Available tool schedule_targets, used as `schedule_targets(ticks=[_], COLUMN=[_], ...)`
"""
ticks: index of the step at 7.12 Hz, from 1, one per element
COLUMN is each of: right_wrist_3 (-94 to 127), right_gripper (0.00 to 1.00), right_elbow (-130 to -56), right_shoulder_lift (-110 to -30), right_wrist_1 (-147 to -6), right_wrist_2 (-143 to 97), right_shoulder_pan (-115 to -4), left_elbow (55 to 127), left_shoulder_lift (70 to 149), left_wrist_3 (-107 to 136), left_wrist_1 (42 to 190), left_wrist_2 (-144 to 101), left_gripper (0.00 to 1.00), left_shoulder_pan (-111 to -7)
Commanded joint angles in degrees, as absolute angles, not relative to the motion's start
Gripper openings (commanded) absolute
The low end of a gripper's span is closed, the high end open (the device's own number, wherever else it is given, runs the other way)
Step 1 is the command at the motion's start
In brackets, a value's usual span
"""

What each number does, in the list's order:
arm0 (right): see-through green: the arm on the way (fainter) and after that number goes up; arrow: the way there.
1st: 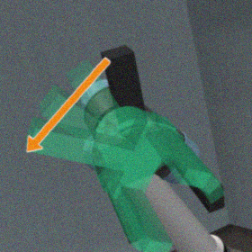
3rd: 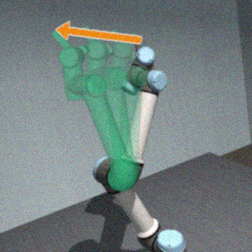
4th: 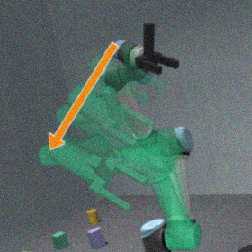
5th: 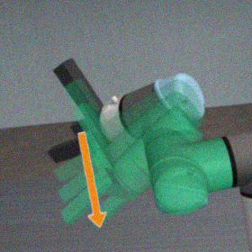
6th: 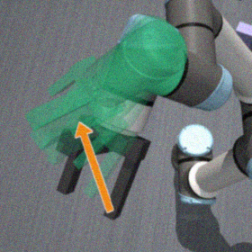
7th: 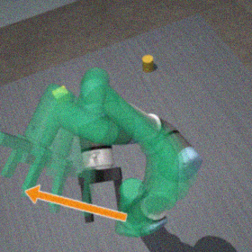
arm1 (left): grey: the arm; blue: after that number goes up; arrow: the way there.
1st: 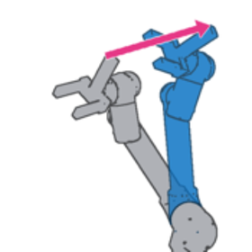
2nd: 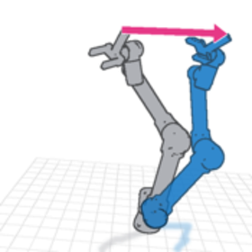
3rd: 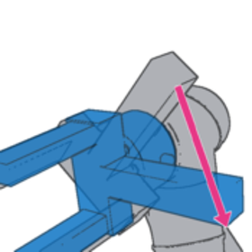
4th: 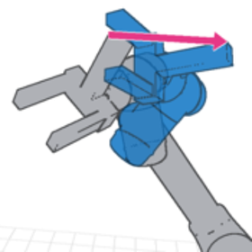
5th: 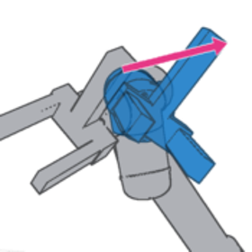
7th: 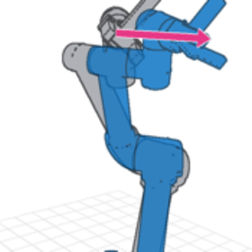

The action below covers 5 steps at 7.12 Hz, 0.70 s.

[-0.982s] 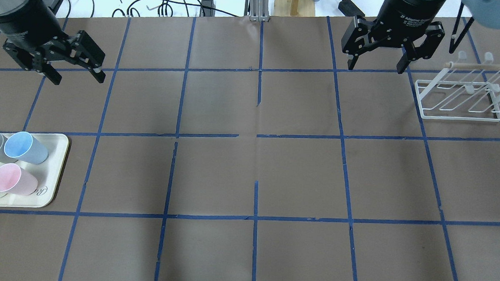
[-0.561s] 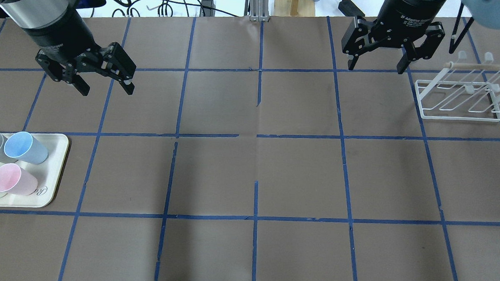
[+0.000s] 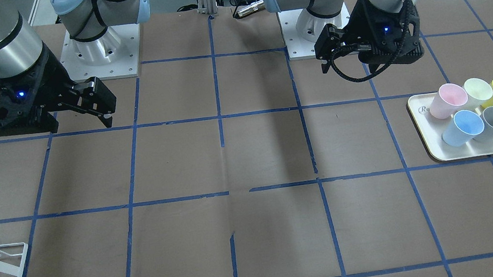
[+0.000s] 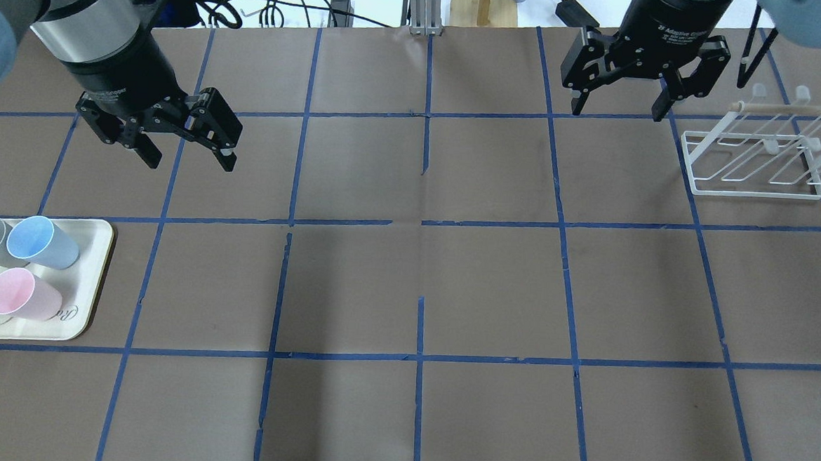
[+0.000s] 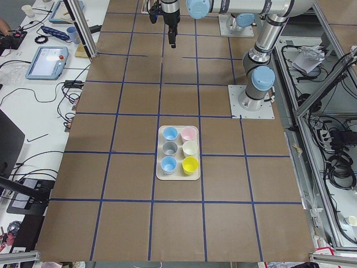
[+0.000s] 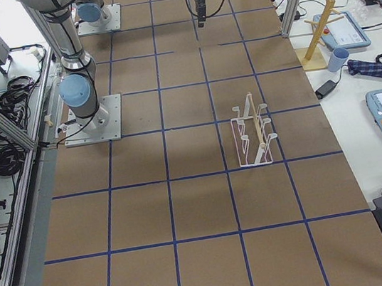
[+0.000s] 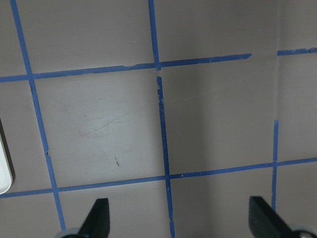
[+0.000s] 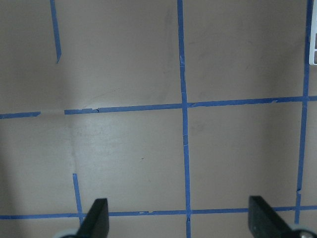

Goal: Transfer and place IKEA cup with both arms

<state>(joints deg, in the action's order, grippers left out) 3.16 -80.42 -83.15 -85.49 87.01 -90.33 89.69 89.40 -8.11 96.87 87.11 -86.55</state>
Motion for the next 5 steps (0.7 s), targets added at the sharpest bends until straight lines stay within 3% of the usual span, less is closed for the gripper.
schedule_targets(ticks=[1, 5], right_wrist_3=[3.16, 3.16], right_gripper=[1.00, 1.00], right_elbow=[-80.42, -80.42], right_shoulder_lift=[-83.14, -83.14], right_wrist_1=[-85.52, -85.43], right_wrist_2=[87.01, 87.01], right_shoulder_pan=[-90.26, -90.26], left_elbow=[90.17, 94.39], left_shoulder_lift=[89.56, 88.42], left_wrist_3=[-8.00, -7.56], left_wrist_1=[96.68, 90.62], left_wrist_2=[87.19, 88.86], left_gripper=[1.00, 1.00], left_shoulder_pan=[-85.78, -85.61])
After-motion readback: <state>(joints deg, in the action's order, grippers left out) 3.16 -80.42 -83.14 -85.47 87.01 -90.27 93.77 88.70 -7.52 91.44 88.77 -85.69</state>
